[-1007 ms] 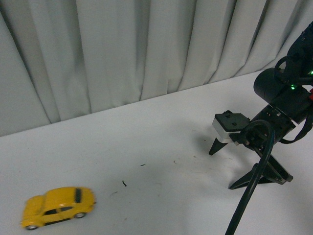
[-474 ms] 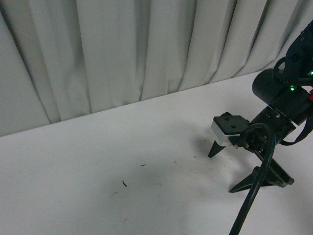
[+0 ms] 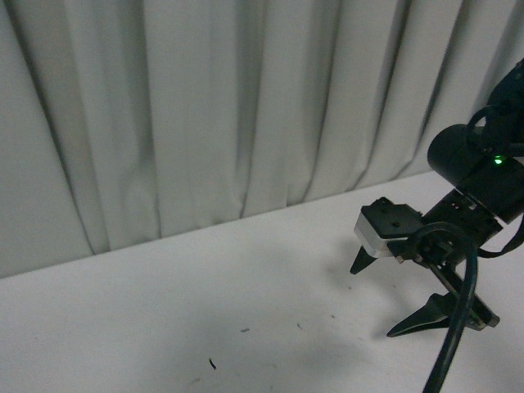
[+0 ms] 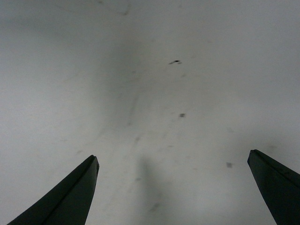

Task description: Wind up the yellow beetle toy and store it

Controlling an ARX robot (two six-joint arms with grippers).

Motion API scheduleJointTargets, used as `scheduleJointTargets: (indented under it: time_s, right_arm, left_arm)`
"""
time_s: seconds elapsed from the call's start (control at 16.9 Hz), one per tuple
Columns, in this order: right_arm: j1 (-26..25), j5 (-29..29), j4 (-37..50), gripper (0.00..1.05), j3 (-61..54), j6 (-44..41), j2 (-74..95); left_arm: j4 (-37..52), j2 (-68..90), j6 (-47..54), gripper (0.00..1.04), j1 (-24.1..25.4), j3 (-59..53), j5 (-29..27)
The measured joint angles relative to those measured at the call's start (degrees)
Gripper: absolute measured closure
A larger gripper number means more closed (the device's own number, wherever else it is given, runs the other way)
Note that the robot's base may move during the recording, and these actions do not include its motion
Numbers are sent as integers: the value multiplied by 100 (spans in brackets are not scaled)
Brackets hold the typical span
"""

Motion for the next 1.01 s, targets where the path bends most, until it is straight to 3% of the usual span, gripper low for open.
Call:
scheduleJointTargets:
  time_s: [0.36, 0.65, 0.71, 0.77, 0.89, 0.95, 1.01]
  right_arm:
    - [264, -120, 35, 7, 586, -2, -1003]
    - [431, -149, 575, 7, -39, 186, -1937]
    - [625, 693, 2723, 16, -946, 1084, -2435]
    - [776, 1316, 3930, 23, -1626, 1923, -2850]
    - [1191, 2514, 7156, 48, -3574, 5672, -4127]
    - [1211, 2719, 8015, 59, -3978, 7044, -4444]
    - [1241, 2811, 8352, 66, -4186, 7899, -4605]
  left_arm:
    - [0, 0, -2, 7, 0, 0, 0]
    - [0, 0, -2, 7, 0, 0, 0]
    - [0, 0, 0, 7, 0, 0, -2]
    - [2, 0, 0, 7, 0, 0, 4]
    - [2, 0, -2, 7, 0, 0, -7]
    - [0, 0, -2, 7, 0, 0, -4]
    - [2, 0, -2, 7, 0, 0, -2]
